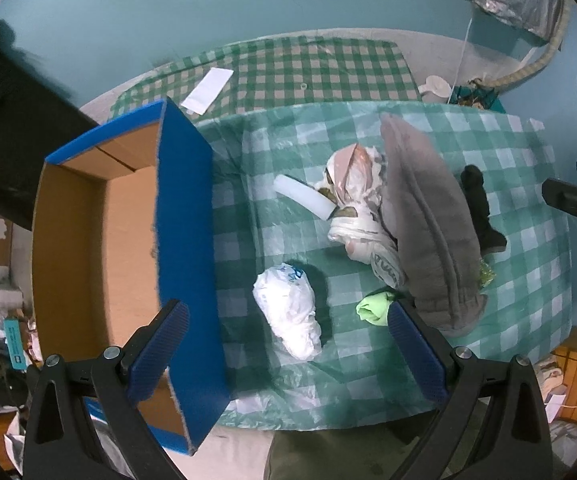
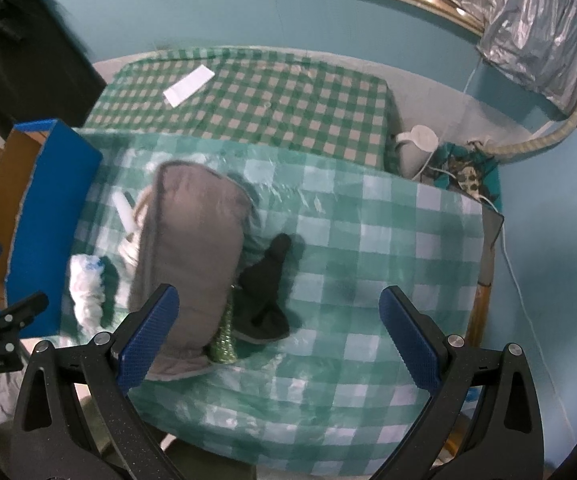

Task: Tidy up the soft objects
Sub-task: 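Lower the right tool onto the black sock and close it while the left tool moves toward the white sock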

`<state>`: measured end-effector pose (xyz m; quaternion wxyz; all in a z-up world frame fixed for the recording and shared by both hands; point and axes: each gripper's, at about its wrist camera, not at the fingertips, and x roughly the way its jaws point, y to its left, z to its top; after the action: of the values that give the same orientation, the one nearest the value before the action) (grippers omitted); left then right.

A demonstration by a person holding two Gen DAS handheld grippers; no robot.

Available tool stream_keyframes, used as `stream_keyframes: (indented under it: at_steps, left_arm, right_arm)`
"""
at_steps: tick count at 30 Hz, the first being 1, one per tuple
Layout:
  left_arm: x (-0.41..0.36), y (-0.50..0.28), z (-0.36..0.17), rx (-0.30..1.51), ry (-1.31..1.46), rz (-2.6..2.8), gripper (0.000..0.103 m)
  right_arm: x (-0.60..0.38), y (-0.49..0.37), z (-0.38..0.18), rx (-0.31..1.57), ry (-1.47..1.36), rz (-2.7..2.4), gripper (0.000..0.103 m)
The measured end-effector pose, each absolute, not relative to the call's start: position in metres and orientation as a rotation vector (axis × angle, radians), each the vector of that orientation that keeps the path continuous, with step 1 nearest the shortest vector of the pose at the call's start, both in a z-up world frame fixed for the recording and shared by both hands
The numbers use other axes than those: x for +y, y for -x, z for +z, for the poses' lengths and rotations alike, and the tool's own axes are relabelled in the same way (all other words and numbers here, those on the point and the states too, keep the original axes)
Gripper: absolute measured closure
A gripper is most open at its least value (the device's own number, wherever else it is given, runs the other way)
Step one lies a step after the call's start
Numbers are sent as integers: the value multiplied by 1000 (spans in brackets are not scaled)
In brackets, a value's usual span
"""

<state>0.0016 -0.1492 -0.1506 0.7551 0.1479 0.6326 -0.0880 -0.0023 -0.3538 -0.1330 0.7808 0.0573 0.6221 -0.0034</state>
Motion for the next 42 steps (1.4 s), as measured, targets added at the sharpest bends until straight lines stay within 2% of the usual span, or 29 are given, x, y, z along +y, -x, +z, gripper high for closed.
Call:
stream_keyframes:
  at_steps: [29, 37, 42]
  left_arm:
    - [-148, -12, -218, 1465, -298, -100, 2]
    - [-134, -18, -233, 1503, -251, -64, 2]
    - [-139, -18, -240, 1497, -286, -59, 2]
  right_arm:
    - [-339, -13, -221, 1457, -109, 50, 3]
    - [-330, -15, -234, 1477, -111, 80, 12]
    - [-329, -15, -240, 1486, -129, 107, 24]
